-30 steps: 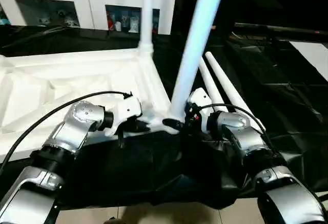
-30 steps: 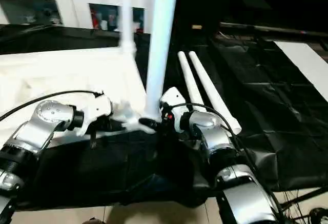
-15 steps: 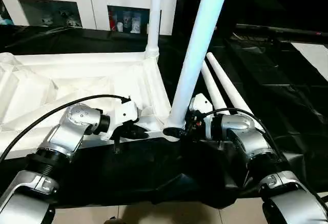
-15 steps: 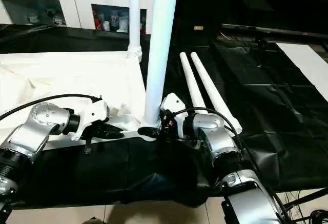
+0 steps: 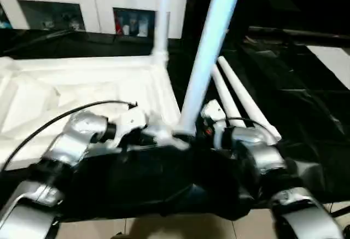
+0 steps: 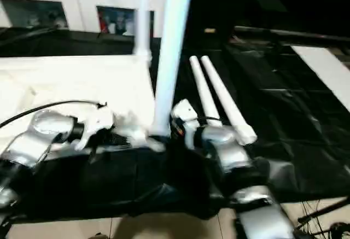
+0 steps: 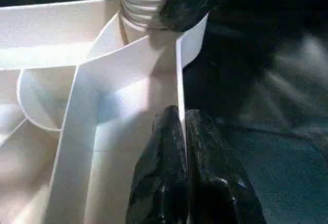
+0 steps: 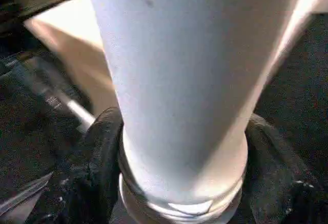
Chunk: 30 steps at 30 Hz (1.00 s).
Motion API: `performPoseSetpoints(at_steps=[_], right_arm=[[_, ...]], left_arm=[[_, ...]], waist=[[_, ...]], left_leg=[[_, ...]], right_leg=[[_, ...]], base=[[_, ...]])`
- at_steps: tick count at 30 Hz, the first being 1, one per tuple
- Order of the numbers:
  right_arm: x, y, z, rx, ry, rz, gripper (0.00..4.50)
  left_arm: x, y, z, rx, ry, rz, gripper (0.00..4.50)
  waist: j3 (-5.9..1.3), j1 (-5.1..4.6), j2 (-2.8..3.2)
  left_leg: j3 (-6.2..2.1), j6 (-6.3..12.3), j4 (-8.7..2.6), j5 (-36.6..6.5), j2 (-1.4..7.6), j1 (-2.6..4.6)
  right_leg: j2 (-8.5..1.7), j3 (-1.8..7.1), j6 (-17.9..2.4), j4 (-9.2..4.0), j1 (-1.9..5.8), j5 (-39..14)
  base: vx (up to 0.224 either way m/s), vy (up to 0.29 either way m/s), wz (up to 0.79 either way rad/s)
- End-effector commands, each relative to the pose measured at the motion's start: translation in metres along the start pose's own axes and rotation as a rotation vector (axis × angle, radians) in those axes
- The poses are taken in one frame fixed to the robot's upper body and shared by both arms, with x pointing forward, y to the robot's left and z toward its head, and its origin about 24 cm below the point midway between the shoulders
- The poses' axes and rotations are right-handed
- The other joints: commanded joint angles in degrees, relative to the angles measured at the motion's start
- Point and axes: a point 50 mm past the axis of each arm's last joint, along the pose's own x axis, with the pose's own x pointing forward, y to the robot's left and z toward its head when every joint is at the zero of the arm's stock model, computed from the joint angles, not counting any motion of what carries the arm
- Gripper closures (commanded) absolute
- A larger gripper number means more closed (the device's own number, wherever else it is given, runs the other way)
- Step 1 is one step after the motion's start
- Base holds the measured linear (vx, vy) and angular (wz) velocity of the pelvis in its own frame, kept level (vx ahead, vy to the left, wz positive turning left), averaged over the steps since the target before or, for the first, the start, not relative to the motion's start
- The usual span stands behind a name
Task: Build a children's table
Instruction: Rotate leg to tighten
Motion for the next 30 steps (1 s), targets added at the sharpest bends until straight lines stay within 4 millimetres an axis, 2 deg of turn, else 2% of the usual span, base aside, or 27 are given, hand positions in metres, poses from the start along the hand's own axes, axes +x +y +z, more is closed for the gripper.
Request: performPoseSetpoints(at_steps=[1, 2, 3, 5, 7, 11, 13, 14, 15, 16, 18, 21, 22, 23, 26, 27, 28, 30], right_arm=[[0.003, -0.005, -0.017, 0.048, 0.094, -0.19, 1.76], [0.004, -0.005, -0.017, 0.049, 0.095, -0.193, 1.76], [0.007, -0.005, -0.018, 0.058, 0.101, -0.246, 1.76], [0.014, -0.005, -0.019, 0.079, 0.124, -0.356, 1.76], [0.023, -0.001, -0.02, 0.117, 0.153, -0.466, 1.76], [0.03, 0.001, -0.016, 0.146, 0.131, -0.525, 1.76], [0.033, 0.004, -0.013, 0.157, 0.11, -0.497, 1.76], [0.035, 0.006, -0.011, 0.155, 0.092, -0.471, 1.76], [0.035, 0.006, -0.011, 0.155, 0.092, -0.471, 1.76], [0.038, 0.009, -0.006, 0.164, 0.054, -0.435, 1.41], [0.04, 0.01, 0.004, 0.157, -0.009, -0.383, 1.06], [0.039, 0.008, 0.012, 0.12, -0.05, -0.349, 1.0], [0.038, 0.006, 0.016, 0.084, -0.061, -0.329, 0.71], [0.037, 0.005, 0.019, 0.058, -0.067, -0.32, 0.62], [0.029, -0.003, 0.025, 0.032, -0.074, -0.239, 0.52], [0.025, -0.005, 0.025, 0.023, -0.068, -0.213, 0.52], [0.02, -0.008, 0.025, 0.002, -0.05, -0.18, 0.26], [0.015, -0.011, 0.023, -0.022, -0.025, -0.137, 0.26]], left_arm=[[0.019, -0.002, -0.002, -0.074, 0.045, 0.042, 4.5], [0.019, -0.002, -0.002, -0.075, 0.046, 0.045, 4.5], [0.023, 0.001, 0.0, -0.096, 0.058, 0.088, 4.5], [0.032, 0.008, 0.006, -0.139, 0.07, 0.188, 4.5], [0.045, 0.011, 0.016, -0.187, 0.068, 0.279, 4.5], [0.055, 0.01, 0.023, -0.17, 0.064, 0.298, 4.5], [0.057, 0.009, 0.025, -0.162, 0.059, 0.287, 4.5], [0.057, 0.008, 0.026, -0.155, 0.055, 0.279, 4.5], [0.057, 0.008, 0.026, -0.155, 0.055, 0.279, 4.5], [0.057, 0.008, 0.026, -0.141, 0.054, 0.268, 4.5], [0.055, 0.008, 0.026, -0.126, 0.056, 0.255, 4.5], [0.052, 0.008, 0.026, -0.105, 0.044, 0.236, 4.5], [0.051, 0.007, 0.027, -0.089, 0.032, 0.21, 4.5], [0.05, 0.007, 0.027, -0.079, 0.025, 0.195, 4.5], [0.042, 0.006, 0.021, -0.056, 0.028, 0.147, 4.5], [0.038, 0.005, 0.02, -0.041, 0.026, 0.131, 4.5], [0.035, 0.003, 0.018, -0.016, 0.011, 0.087, 4.5], [0.032, 0.001, 0.015, -0.019, 0.009, 0.059, 4.5]], waist=[[-2.06, -0.4, 1.05], [-2.17, -0.36, 1.16], [-2.29, -0.43, 1.1], [-2.38, -0.34, 1.1], [-2.62, -0.21, 1.02], [-3.08, 0.03, 0.93], [-3.15, 0.11, 0.86], [-3.1, 0.17, 1.02], [-3.07, 0.14, 1.0], [-2.99, 0.14, 1.06], [-2.9, 0.14, 1.12], [-2.84, -0.14, 0.98], [-2.83, -0.23, 0.97], [-2.89, -0.38, 0.91], [-3.05, -0.55, 0.91], [-3.14, -0.68, 0.97], [-3.22, -0.75, 0.76], [-3.41, -0.77, 0.87]], left_leg=[[-0.5, -1.5, -4.43, -16.2, 1.79, 0.91], [-0.59, -1.91, -4.42, -17.0, 1.84, 1.1], [-0.7, -2.23, -4.44, -16.9, 1.89, 0.97], [-0.74, -2.41, -4.48, -16.5, 1.86, 1.1], [-0.56, -2.46, -4.29, -15.5, 1.72, 1.26], [-0.44, -0.83, -4.04, -11.0, 1.57, 0.55], [-0.35, 0.27, -3.89, -8.8, 1.47, 0.22], [-0.35, 0.64, -3.92, -8.9, 1.46, 0.19], [-0.32, 0.75, -3.93, -9.1, 1.47, 0.19], [-0.33, 0.88, -3.99, -9.9, 1.52, 0.25], [-0.4, 0.82, -4.11, -11.2, 1.59, 0.27], [-0.52, 1.0, -4.21, -11.4, 1.61, -0.05], [-0.59, 1.08, -4.25, -11.0, 1.62, -0.14], [-0.47, 1.19, -4.15, -10.8, 1.61, -0.05], [-0.47, 2.14, -3.98, -8.5, 1.68, -0.13], [-0.41, 2.96, -3.86, -6.8, 1.72, -0.26], [-0.35, 3.94, -3.67, -5.1, 1.68, -0.36], [-0.35, 5.56, -3.42, -2.5, 1.65, -0.37]], right_leg=[[-4.53, 3.26, -10.3, -5.68, 1.69, -16.1], [-4.64, 3.26, -9.9, -5.75, 1.64, -17.7], [-4.69, 3.37, -9.4, -5.8, 1.74, -18.0], [-4.59, 3.36, -9.2, -5.78, 1.55, -17.0], [-4.39, 3.4, -9.3, -5.57, 1.46, -14.4], [-4.32, 3.29, -9.8, -4.81, 2.04, -6.5], [-4.26, 3.17, -10.2, -4.41, 2.42, -1.8], [-4.33, 3.11, -10.3, -4.5, 2.46, -1.7], [-4.34, 3.12, -10.3, -4.57, 2.45, -1.9], [-4.37, 3.13, -10.2, -4.71, 2.41, -3.0], [-4.43, 3.12, -10.0, -4.94, 2.39, -5.2], [-4.5, 3.1, -9.9, -5.01, 2.56, -6.2], [-4.53, 3.03, -9.9, -5.07, 2.64, -6.6], [-4.48, 3.09, -10.0, -5.04, 2.56, -6.2], [-4.53, 3.08, -11.3, -4.59, 2.82, -2.6], [-4.38, 3.05, -11.9, -4.27, 2.96, 0.5], [-4.29, 2.99, -12.5, -4.03, 3.09, 3.6], [-4.21, 2.92, -13.5, -3.6, 3.26, 8.0]], base=[[0.0, 0.0, 0.0], [0.0, 0.0, 0.0], [0.0, 0.0, 0.0], [0.0, 0.0, 0.0], [0.0, 0.0, 0.0], [0.0, 0.0, 0.0], [0.0, 0.0, 0.0], [0.0, 0.0, 0.0], [0.0, 0.0, 0.0], [0.0, 0.0, 0.0], [0.0, 0.0, 0.0], [0.0, 0.0, 0.0], [0.0, 0.0, 0.0], [0.0, 0.0, 0.0], [0.0, 0.0, 0.0], [0.0, 0.0, 0.0], [0.0, 0.0, 0.0], [0.0, 0.0, 0.0]])
